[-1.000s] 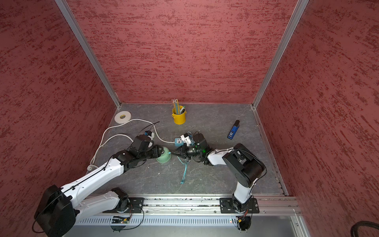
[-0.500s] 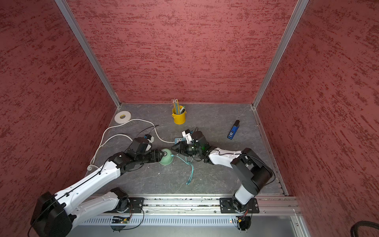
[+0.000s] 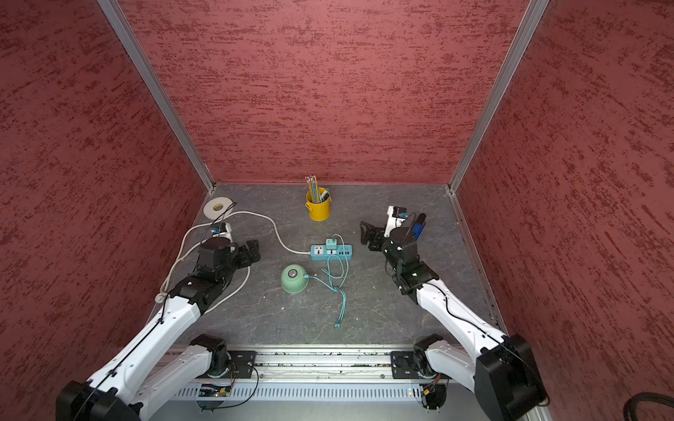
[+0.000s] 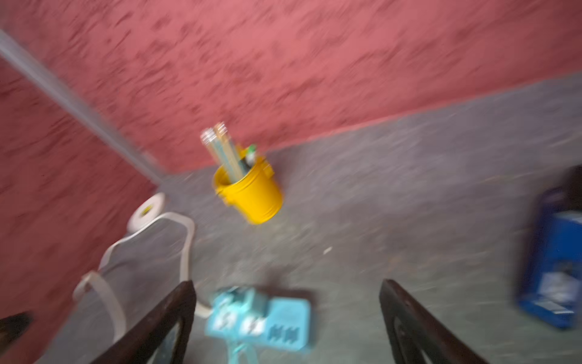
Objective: Charge the cordless meat grinders
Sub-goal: Reset both arms
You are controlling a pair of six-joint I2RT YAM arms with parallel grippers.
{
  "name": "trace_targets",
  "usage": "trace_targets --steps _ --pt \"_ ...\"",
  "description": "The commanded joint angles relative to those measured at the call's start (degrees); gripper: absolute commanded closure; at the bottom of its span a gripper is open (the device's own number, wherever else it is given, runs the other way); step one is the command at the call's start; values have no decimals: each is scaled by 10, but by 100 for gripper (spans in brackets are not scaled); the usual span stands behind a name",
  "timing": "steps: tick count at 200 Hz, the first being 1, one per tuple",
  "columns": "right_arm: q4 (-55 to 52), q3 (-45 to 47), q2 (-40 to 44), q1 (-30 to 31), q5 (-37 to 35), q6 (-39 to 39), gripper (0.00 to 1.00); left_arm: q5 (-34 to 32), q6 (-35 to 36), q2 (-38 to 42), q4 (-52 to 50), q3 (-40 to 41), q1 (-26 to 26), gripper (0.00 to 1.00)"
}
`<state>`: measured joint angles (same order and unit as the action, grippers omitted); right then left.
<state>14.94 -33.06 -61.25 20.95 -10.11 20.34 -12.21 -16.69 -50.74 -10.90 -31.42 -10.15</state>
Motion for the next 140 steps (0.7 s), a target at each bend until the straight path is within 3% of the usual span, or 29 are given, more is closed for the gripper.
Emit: trace_targets --steps 1,26,39,56,63,91,123,134,140 --pt "176 89 -34 -76 -154 -131 7 33 76 -29 189 58 67 0" --pt "323 137 -121 -134 -123 -180 5 98 106 -100 336 121 119 0" --pt "403 159 -160 -164 -82 -161 5 121 114 -144 412 143 132 0" --pt "428 154 -186 -183 -44 -185 6 151 131 -182 457 135 146 0" --pt "511 181 -195 -184 -36 -209 5 156 139 -196 490 139 147 0" --pt "659 225 -278 -238 38 -168 4 195 137 -266 601 138 160 0" --pt "621 216 -266 -243 48 -167 0 202 149 -381 732 145 155 0" --pt "628 218 -268 -241 42 -169 0 186 147 -359 647 121 152 0" --pt "623 218 -265 -238 27 -167 0 169 146 -369 650 114 147 0"
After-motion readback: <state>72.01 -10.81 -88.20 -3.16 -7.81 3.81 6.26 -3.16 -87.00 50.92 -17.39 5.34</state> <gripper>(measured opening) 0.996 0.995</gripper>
